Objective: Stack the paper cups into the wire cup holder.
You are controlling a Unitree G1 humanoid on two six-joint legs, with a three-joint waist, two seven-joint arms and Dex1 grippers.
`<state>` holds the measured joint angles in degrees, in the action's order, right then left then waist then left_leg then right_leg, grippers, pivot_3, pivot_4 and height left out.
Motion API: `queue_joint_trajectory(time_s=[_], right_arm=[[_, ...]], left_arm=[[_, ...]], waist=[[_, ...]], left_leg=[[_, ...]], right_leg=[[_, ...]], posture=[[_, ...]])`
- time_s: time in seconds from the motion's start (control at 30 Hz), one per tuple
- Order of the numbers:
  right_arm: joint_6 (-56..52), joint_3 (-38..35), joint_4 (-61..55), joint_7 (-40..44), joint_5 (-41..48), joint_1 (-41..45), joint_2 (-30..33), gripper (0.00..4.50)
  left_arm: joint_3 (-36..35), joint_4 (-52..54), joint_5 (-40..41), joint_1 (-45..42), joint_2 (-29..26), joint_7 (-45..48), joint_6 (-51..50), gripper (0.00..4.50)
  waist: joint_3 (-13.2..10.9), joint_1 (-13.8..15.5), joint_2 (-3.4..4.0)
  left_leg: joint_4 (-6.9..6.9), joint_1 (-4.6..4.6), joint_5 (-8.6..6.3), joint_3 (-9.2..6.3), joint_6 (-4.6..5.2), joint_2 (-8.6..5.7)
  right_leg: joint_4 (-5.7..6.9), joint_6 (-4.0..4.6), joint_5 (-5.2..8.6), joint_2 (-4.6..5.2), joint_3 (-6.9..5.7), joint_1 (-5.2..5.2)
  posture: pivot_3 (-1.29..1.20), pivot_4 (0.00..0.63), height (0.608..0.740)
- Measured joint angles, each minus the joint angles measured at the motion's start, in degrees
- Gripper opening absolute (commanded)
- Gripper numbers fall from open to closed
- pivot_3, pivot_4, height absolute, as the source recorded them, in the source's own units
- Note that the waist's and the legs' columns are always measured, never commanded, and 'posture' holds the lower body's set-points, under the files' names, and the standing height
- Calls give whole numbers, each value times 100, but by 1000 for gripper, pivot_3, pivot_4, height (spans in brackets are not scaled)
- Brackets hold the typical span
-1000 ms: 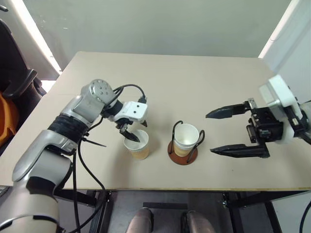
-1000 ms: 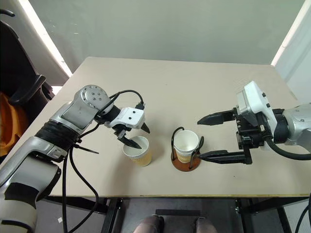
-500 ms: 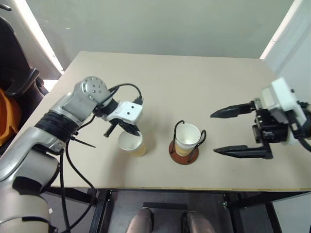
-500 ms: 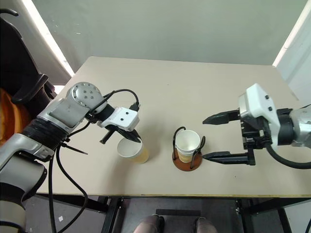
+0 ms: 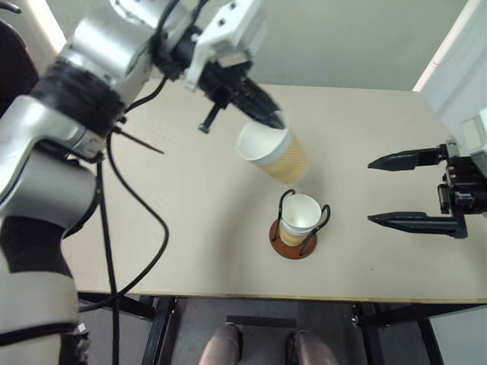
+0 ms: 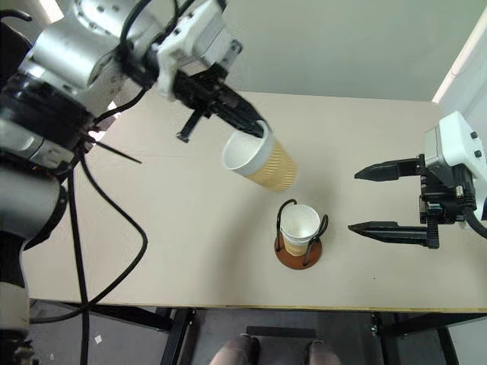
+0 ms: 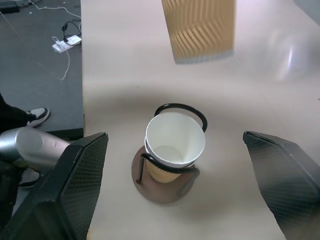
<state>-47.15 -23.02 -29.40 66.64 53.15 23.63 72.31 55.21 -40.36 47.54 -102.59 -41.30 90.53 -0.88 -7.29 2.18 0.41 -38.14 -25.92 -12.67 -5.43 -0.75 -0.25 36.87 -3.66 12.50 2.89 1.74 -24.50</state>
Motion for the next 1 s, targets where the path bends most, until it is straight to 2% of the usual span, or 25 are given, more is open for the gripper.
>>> queue_joint_trajectory(time_s=[0.13,0.4,0.63,0.87,1.0], right_arm=[[-22,26,-231,-120,74,-18,-24,4500],[-273,-316,-577,-422,261,-393,-28,4500],[-773,-1589,-654,-261,130,-1270,48,4500],[-1847,-3659,-1239,94,116,-2657,-318,4500],[-2098,-4144,-1603,19,307,-2940,-545,4500]], left_arm=[[149,-531,2,-55,737,3,-90,34],[468,-566,-53,-88,1126,3,75,34],[993,-395,-198,35,1103,2,437,34],[1032,-677,-441,146,1373,2,695,34],[1033,-882,-632,152,1555,2,889,34]], waist=[[-7,28,6],[-9,74,10],[-8,113,11],[-8,149,9],[-8,134,9]], left_leg=[[-21,-14,-7,7,12,-3],[-67,-26,-35,35,44,-23],[-98,-16,-63,54,68,-27],[-100,-1,-74,91,84,-29],[-103,14,-82,120,97,-31]], right_leg=[[-5,-33,3,16,9,0],[-7,-87,31,22,34,6],[-10,-104,40,31,52,27],[-7,-111,42,31,83,30],[-1,-129,41,26,135,30]], posture=[[0,150,740],[0,150,740],[0,150,740],[0,150,740],[0,150,740]])
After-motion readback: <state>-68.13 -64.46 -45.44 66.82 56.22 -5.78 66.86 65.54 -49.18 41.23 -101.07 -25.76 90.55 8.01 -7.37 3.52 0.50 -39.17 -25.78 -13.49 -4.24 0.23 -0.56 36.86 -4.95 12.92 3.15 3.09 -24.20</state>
